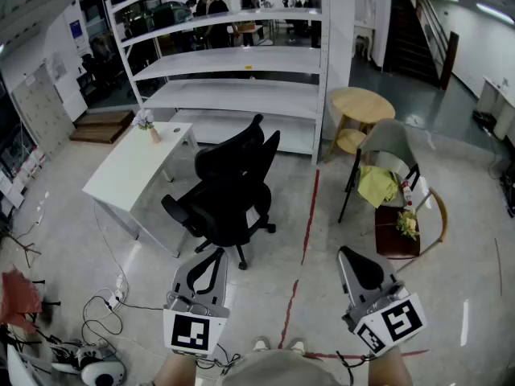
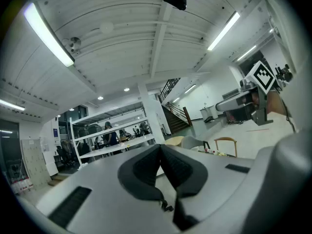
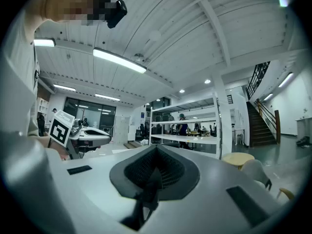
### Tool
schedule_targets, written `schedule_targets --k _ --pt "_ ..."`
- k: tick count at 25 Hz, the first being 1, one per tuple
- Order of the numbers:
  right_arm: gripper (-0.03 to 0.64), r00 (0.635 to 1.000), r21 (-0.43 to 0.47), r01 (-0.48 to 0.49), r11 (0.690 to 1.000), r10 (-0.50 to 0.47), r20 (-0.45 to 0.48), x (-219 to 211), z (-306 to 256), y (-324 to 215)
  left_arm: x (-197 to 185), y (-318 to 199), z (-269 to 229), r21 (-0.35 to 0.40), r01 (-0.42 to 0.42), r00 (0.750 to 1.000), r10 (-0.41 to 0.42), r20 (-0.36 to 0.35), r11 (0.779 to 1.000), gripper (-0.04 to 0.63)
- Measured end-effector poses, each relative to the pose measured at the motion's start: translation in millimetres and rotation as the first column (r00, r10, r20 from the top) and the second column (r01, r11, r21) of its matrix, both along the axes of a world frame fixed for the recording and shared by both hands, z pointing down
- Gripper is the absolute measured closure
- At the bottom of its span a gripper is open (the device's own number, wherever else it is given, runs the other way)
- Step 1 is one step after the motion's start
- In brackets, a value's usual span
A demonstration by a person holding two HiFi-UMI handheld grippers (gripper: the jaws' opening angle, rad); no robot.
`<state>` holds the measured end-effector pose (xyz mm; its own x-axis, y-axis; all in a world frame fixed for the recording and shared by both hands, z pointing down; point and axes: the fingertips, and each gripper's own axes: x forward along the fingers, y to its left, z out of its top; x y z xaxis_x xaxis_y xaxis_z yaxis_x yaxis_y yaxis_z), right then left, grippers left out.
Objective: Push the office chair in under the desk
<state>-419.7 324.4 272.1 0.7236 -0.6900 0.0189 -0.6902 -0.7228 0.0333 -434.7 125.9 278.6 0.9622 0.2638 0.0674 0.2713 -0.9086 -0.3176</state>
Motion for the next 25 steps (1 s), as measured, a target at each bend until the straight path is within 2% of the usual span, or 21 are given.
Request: schedule_targets --k 18,22,25 --pt "0.611 1.0 0.032 0.003 0.999 -0.004 0.008 2.8 9.9 55.6 3.8 42.3 7.1 0.029 0.034 0.999 -0.033 -0.01 0.999 0.589" --pt "0.611 1.0 0.025 -0.004 1.0 0.004 -0.01 4.2 8.4 71.9 3.8 55.4 4.3 0.012 0.04 0.999 -0.04 -0.026 0.999 0.589" --pt "0.611 1.0 0.027 -0.01 1.0 0.01 -0.014 7.0 7.1 79.4 3.3 59.5 6.0 0.035 0.042 0.999 -0.042 -0.024 0.998 0.589"
